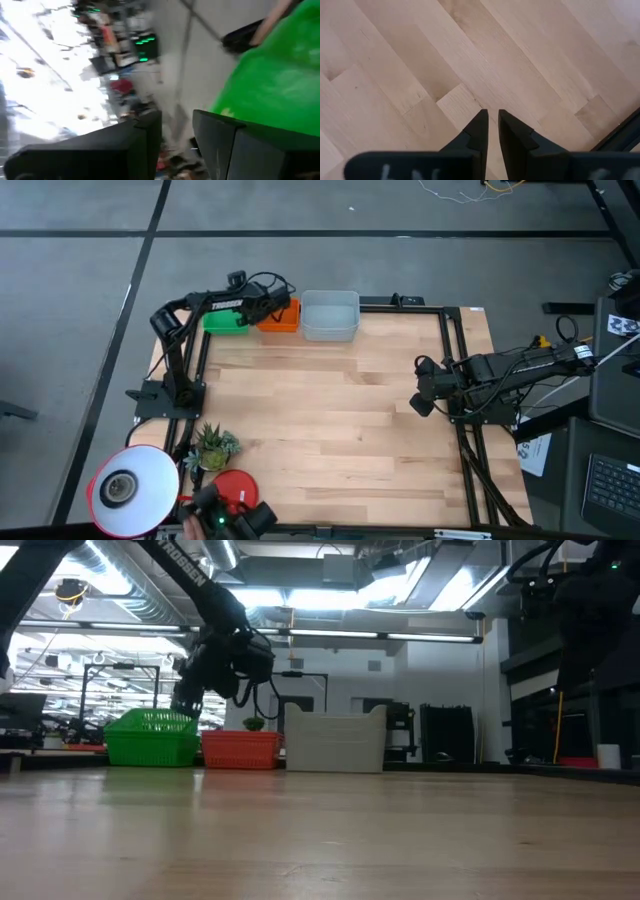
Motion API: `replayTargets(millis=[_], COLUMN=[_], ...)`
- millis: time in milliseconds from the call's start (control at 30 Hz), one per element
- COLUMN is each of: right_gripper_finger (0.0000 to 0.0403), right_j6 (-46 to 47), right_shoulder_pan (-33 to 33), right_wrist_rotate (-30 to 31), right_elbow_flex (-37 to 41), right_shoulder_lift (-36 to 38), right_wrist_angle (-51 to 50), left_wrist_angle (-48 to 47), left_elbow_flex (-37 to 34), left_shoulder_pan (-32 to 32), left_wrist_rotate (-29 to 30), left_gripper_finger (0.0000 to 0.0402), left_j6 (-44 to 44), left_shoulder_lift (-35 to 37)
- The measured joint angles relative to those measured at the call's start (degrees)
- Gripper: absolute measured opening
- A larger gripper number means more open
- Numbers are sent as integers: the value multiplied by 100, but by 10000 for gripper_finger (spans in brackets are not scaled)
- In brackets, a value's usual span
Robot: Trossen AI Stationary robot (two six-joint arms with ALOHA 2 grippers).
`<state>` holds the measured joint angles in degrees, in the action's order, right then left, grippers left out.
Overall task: Stack baskets by color
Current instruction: Stack the bottom green bin on the top green bins
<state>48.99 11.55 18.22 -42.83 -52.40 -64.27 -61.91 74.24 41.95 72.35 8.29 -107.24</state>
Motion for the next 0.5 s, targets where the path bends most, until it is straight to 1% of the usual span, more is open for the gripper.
replayTargets(millis=[67,100,200,267,367,433,500], right_gripper_finger=[44,44,44,44,44,44,44], right_j6=[2,2,4,3,8,28,28], right_shoulder_pan=[0,0,0,0,0,0,0], right_wrist_rotate=[-7,-20,-35,-110,-181,-181,-181], right_elbow_flex=[0,0,0,0,0,1,2], right_shoulder_lift=[0,0,0,2,2,2,2], right_wrist_angle=[0,0,-2,-2,-2,-2,-2], left_wrist_angle=[158,219,251,240,267,272,223], left_elbow_flex=[0,0,-4,42,189,256,301], left_shoulder_pan=[110,167,287,249,214,220,189], left_wrist_rotate=[-392,-491,-628,-602,-791,-717,-486], left_gripper_finger=[105,105,105,105,105,105,105], left_j6=[-29,-52,14,169,246,274,276], left_shoulder_lift=[-8,-46,-172,-168,-160,-162,-162])
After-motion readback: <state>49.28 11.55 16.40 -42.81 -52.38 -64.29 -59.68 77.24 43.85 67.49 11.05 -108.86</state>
